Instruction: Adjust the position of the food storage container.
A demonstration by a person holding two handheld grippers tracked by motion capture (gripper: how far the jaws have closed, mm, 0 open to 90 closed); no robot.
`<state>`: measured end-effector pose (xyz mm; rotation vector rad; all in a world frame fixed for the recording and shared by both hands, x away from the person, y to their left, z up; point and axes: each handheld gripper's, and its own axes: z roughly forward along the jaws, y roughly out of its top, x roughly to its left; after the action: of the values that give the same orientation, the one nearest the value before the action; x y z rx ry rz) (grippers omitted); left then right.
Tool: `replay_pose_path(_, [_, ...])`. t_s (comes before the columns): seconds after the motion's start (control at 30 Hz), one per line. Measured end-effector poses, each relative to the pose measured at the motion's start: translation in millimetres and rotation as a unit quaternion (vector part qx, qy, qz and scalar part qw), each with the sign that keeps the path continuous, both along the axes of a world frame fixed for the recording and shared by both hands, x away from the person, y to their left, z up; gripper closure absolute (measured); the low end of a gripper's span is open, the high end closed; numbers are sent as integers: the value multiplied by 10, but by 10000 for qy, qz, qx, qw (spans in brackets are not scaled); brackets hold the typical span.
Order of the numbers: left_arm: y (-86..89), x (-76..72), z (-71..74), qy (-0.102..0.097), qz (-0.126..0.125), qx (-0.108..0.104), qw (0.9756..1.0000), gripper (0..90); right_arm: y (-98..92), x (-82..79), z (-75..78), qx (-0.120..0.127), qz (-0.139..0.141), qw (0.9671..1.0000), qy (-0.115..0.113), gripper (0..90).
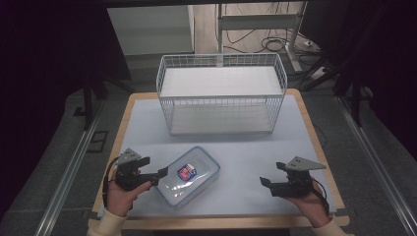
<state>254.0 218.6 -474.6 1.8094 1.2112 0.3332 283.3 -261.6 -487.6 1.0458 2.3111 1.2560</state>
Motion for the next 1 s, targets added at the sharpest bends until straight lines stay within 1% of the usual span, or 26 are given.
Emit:
replay_pose_path(0.07, [-4, -14, 16, -5, 24, 24, 10000, 154, -4, 1, -13, -72, -11, 10000, -25, 150])
replay_pose_path(0.13, [-10, -29, 34, -40, 17, 45, 10000, 156, -8, -16, -2, -68, -30, 9999, -86, 159])
replay_pose_path(0.23, [-22, -42, 66, -63, 16, 22, 10000, 153, -26, -46, 46, 301, -49, 9995, 31, 174])
replay_pose_path(0.27, [-30, -44, 76, -67, 14, 10, 10000, 152, -31, -54, 59, 315, -54, 9995, 12, 177])
replay_pose_path(0.33, [-39, -47, 84, -69, 10, -12, 10000, 152, -32, -58, 63, 271, -72, 9996, -33, 180])
replay_pose_path(0.37, [-52, -53, 93, -80, -36, -9, 10000, 155, -36, -52, 50, 154, -110, 9998, -72, 184])
replay_pose_path(0.4, [-56, -61, 96, -68, -71, -6, 10000, 166, -36, -46, 41, 133, -121, 9998, -59, 185])
replay_pose_path(0.5, [-76, -88, 114, -96, -197, -30, 9998, 249, -28, -21, 5, 21, -139, 9999, -15, 186])
replay_pose_path(0.53, [-76, -88, 114, -96, -197, -30, 9998, 294, -28, -21, 5, 21, -139, 9999, -15, 186])
replay_pose_path(0.57, [-82, -93, 125, -101, -282, -53, 9995, 334, -18, -13, -12, -46, -138, 9999, -8, 188])
replay_pose_path(0.6, [-97, -115, 146, -136, -436, -48, 9989, 362, -14, -9, -17, -51, -128, 9999, 11, 189])
replay_pose_path(0.67, [-120, -141, 161, -192, -522, 10, 9985, 423, -10, -2, -17, 38, -83, 9999, 99, 189])
replay_pose_path(0.7, [-120, -141, 161, -192, -522, 10, 9985, 443, -10, -2, -17, 38, -83, 9999, 99, 189])
replay_pose_path(0.73, [-135, -147, 171, -196, -555, 38, 9983, 443, -8, -3, -17, 64, -76, 9999, 112, 188])
replay_pose_path(0.77, [-144, -149, 177, -184, -607, 31, 9980, 531, -9, -15, -19, 21, -80, 9999, 91, 188])
replay_pose_path(0.8, [-162, -160, 183, -166, -669, 2, 9976, 568, -11, -17, -19, 21, -84, 9999, 87, 188])
replay_pose_path(0.87, [-179, -174, 194, -129, -742, 21, 9972, 645, -15, -15, -16, 16, -95, 9999, 78, 189])
replay_pose_path(1.0, [-214, -212, 223, -96, -826, 29, 9965, 761, -18, 2, -35, -50, -71, 9999, 114, 189])
